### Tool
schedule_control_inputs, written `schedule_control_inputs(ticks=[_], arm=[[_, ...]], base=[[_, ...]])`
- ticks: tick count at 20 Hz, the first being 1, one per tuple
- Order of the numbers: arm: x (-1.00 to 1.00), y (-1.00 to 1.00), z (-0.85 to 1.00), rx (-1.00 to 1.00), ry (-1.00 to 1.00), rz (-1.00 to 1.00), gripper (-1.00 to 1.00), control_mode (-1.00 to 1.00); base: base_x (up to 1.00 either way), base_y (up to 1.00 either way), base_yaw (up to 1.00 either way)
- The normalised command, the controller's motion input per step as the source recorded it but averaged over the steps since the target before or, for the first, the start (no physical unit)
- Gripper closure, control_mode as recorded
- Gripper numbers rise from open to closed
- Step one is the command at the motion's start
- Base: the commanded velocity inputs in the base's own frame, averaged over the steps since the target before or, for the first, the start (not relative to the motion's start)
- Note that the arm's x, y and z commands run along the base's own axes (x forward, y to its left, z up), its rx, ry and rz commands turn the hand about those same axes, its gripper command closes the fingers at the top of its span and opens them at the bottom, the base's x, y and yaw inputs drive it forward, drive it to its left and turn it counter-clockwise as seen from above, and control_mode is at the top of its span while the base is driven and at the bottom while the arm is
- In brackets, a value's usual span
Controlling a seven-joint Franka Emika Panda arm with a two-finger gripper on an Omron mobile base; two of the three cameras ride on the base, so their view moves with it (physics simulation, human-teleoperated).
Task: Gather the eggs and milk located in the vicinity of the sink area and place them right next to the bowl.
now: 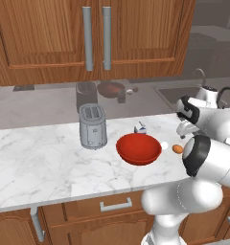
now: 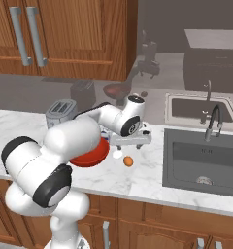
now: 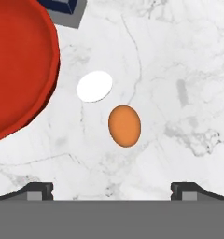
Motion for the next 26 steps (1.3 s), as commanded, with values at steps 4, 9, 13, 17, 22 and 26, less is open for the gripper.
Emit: schedule_control_inputs(ticks=[4,9,13,17,22,26], arm=[[0.01,0.02,-0.18,-0.04,0.03,0.12,-1.0,-1.0],[0.08,0.01,-0.24,0.0,0.02,0.04,-1.0,-1.0],[0.14,0.0,-0.26,0.0,0.0,0.0,-1.0,-1.0],[0.22,0.0,-0.13,0.0,0.0,0.0,-1.0,-1.0],[0.27,0.0,-0.08,0.0,0.0,0.0,-1.0,-1.0],[0.11,0.0,-0.1,0.0,0.0,0.0,-1.0,-1.0]], base=[[0.0,0.0,0.0],[0.0,0.0,0.0],[0.0,0.0,0.0],[0.0,0.0,0.0],[0.0,0.0,0.0],[0.0,0.0,0.0]])
